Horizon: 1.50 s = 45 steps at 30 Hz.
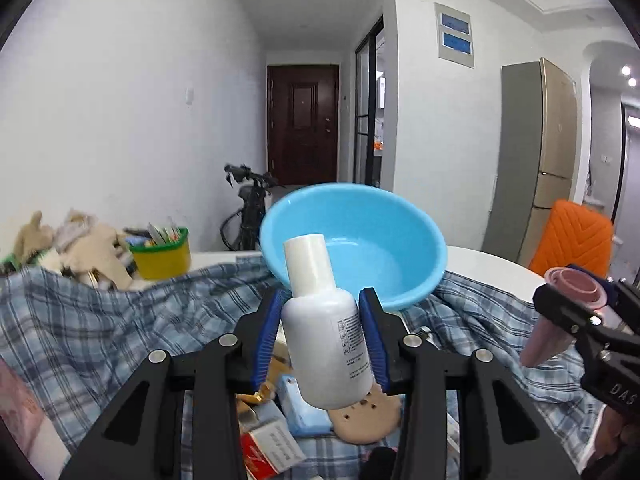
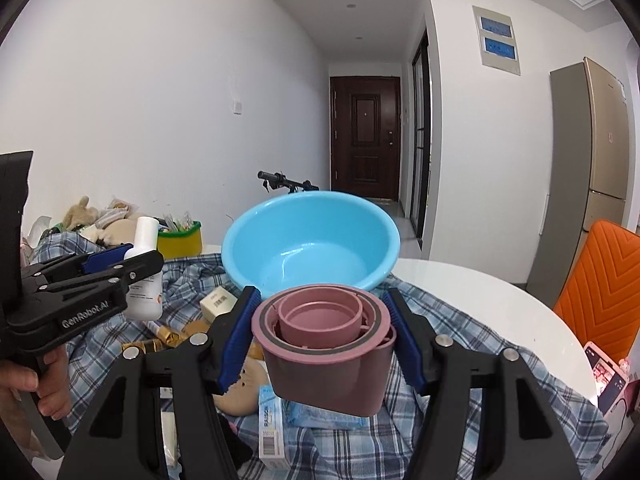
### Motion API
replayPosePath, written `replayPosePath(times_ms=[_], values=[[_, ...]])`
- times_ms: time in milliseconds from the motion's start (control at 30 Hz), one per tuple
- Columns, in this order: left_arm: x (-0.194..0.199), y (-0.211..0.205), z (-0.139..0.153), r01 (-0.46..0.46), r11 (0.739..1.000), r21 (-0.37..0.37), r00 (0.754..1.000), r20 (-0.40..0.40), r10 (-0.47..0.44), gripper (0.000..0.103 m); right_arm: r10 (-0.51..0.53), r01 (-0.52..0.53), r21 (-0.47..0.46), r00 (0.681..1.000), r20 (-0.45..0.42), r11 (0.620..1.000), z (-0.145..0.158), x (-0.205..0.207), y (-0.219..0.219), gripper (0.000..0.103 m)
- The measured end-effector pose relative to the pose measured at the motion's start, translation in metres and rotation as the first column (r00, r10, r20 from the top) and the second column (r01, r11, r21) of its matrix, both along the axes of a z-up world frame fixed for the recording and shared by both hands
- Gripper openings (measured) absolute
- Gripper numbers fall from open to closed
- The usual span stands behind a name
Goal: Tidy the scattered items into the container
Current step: 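Carry the white bottle and pink cups toward the blue basin with both tools, then lower the white bottle into the blue basin while the right tool holds the pink cups above it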
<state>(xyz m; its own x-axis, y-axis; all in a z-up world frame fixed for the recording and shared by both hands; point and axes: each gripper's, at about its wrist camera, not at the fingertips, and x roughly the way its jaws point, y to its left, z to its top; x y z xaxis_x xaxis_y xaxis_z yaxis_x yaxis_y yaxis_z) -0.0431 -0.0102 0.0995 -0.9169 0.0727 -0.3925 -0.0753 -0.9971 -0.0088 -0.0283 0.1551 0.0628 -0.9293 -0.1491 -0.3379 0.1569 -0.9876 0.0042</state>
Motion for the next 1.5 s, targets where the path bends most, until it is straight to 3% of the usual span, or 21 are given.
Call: replayPosePath(times_ms=[267, 500, 700, 800, 967, 1100, 1200, 1233, 1333, 1500], values=[[-0.011, -0.002, 0.02, 0.011, 1.0, 0.004, 0.999, -0.042, -0.011, 0.042, 0.002, -0.002, -0.003, 1.0, -0.022, 1.0, 0.014, -0.012, 0.001, 0.061], [-0.05, 0.0, 0.036, 0.047, 0.998, 0.039, 0.998, -0.039, -0.046, 0.042, -0.045, 0.048, 0.044, 0.996, -0.072, 0.998, 0.03, -0.041, -0.004, 0.061], [-0.096, 0.01, 0.047, 0.075, 0.997, 0.004, 0.994, -0.078, -0.074, 0.042, -0.023, 0.028, 0.059, 0.996, -0.084, 0.998, 0.05, -0.085, -0.004, 0.061], [-0.123, 0.015, 0.051, 0.065, 0.997, -0.051, 0.991, -0.111, -0.07, 0.042, -0.024, 0.029, 0.053, 0.997, -0.077, 0.998, 0.055, -0.112, -0.002, 0.061], [-0.172, 0.016, 0.056, 0.063, 0.998, 0.025, 0.997, -0.053, -0.062, 0.042, -0.059, 0.062, 0.04, 0.995, -0.077, 0.997, 0.06, -0.152, 0.002, 0.061], [-0.202, 0.025, 0.066, 0.06, 0.998, -0.022, 0.995, -0.077, -0.061, 0.042, -0.097, 0.098, 0.014, 0.993, -0.065, 0.995, 0.075, -0.182, 0.005, 0.061], [-0.229, 0.021, 0.073, 0.076, 0.997, 0.033, 0.994, -0.079, -0.073, 0.042, -0.097, 0.098, -0.001, 0.99, -0.1, 0.995, 0.088, -0.2, 0.004, 0.061], [-0.243, 0.021, 0.073, 0.073, 0.997, 0.04, 0.997, -0.042, -0.071, 0.042, -0.102, 0.101, -0.009, 0.99, -0.102, 0.995, 0.09, -0.208, 0.004, 0.061], [-0.269, 0.024, 0.077, -0.004, 0.999, -0.032, 1.0, 0.011, 0.005, 0.042, -0.103, 0.101, -0.025, 0.993, -0.056, 0.995, 0.089, -0.23, 0.002, 0.061], [-0.269, 0.024, 0.085, 0.013, 0.998, -0.059, 1.0, -0.01, -0.014, 0.042, -0.113, 0.115, 0.076, 0.993, -0.032, 0.991, 0.089, -0.246, -0.002, 0.061]])
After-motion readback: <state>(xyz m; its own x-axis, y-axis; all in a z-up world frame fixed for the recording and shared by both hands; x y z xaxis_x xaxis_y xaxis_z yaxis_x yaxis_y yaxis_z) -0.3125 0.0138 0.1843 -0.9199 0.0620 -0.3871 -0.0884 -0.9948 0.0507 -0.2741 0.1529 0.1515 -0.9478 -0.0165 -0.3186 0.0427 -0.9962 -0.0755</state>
